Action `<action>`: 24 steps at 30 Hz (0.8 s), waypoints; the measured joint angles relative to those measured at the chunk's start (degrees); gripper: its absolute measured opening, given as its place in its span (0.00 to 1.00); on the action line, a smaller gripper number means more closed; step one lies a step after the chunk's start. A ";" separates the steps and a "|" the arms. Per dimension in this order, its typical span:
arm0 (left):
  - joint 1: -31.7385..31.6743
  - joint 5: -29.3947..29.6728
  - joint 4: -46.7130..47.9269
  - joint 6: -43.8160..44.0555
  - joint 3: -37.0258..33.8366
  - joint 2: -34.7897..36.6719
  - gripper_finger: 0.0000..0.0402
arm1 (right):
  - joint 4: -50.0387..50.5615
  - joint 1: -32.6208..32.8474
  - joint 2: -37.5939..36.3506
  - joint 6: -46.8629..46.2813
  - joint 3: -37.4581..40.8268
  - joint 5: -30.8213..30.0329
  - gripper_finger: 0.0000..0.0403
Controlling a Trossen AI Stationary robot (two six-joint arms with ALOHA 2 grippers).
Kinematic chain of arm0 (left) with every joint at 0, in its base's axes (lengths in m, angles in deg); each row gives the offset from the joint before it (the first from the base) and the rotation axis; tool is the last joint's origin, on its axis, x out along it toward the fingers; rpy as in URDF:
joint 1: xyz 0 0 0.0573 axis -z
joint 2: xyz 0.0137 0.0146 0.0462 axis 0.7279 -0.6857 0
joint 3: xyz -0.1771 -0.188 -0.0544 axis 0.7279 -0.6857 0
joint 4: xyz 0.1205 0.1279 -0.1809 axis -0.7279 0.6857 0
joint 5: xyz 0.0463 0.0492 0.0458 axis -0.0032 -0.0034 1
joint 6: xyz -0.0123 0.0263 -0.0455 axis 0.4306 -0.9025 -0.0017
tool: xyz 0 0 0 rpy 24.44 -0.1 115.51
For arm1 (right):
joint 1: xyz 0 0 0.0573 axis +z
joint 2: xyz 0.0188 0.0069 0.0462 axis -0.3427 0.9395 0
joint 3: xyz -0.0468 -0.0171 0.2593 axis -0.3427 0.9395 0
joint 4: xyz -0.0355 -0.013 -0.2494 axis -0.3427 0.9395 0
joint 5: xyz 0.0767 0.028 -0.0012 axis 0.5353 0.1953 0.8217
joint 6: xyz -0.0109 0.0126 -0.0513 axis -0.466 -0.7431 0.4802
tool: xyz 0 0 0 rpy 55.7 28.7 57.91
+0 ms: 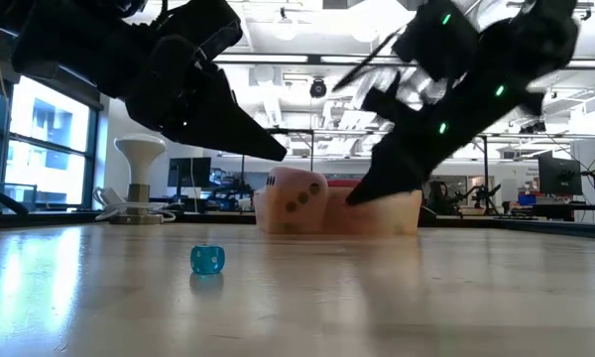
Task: Pick & Place Dice
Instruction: Put the small blue dice into the orange container
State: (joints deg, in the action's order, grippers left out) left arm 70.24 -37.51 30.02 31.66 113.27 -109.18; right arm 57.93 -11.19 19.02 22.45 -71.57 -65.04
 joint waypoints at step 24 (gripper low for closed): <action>0.00 0.00 0.28 0.58 0.00 0.00 0.44 | 22.71 -15.38 -17.09 -8.50 -0.08 -5.77 0.11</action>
State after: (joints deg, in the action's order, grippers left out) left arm 70.24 -37.51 30.30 32.24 113.27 -109.17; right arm 80.64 -26.57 1.93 13.95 -71.66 -70.81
